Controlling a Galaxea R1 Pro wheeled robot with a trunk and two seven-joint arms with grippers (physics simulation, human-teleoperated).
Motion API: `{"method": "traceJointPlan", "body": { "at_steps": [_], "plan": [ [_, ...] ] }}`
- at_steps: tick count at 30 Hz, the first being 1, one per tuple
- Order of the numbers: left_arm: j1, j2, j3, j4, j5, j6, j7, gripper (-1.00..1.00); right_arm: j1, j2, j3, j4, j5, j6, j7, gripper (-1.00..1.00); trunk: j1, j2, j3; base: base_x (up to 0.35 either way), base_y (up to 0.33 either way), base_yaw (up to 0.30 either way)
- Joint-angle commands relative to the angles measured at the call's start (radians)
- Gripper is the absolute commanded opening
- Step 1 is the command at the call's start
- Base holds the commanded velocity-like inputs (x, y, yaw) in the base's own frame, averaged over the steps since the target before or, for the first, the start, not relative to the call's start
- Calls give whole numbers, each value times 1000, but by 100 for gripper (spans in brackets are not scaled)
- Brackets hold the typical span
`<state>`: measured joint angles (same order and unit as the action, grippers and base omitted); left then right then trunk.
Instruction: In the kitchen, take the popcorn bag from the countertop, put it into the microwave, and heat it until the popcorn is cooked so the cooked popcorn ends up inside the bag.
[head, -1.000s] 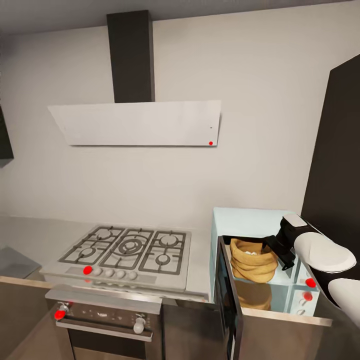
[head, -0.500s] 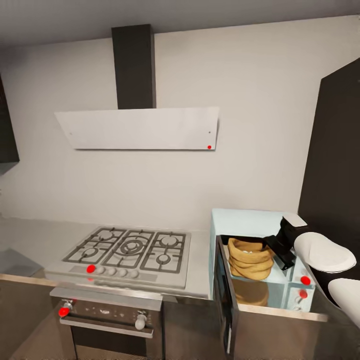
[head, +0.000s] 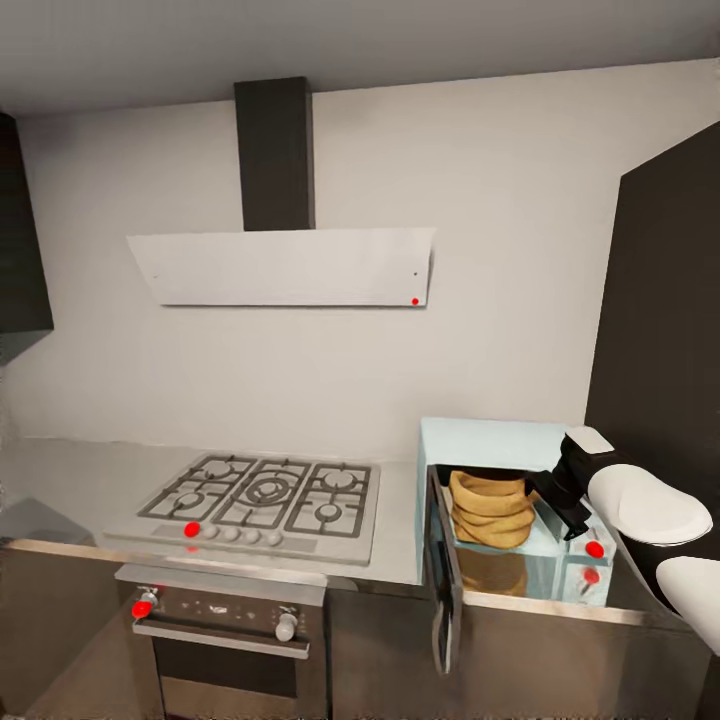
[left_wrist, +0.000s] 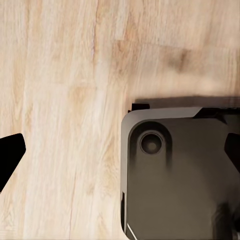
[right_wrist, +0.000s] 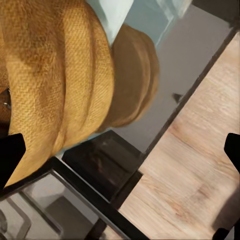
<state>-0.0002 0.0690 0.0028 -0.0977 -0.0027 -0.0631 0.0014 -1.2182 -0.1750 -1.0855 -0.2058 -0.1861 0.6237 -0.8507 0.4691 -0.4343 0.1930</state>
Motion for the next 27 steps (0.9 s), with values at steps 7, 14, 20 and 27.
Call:
{"method": "traceJointPlan", "body": {
  "at_steps": [7,14,20,27],
  "plan": [
    [-1,0,0,1,0,-3,0,100,1,0,177,7,-4,-2,53,100,0,-1,0,-149,0,0],
    [0,1,0,1,0,-3,0,100,102,2,280,162,310,-221,238,100,0,-1,0,-50,0,0],
    [1,0,0,1,0,-3,0,100,231,2,283,250,559,-480,469,100,0,-1,0,-2,0,0],
    [0,0,0,0,0,-3,0,100,403,1,286,259,696,-764,639,100,0,-1,-5,0,0,0]
  ]
}}
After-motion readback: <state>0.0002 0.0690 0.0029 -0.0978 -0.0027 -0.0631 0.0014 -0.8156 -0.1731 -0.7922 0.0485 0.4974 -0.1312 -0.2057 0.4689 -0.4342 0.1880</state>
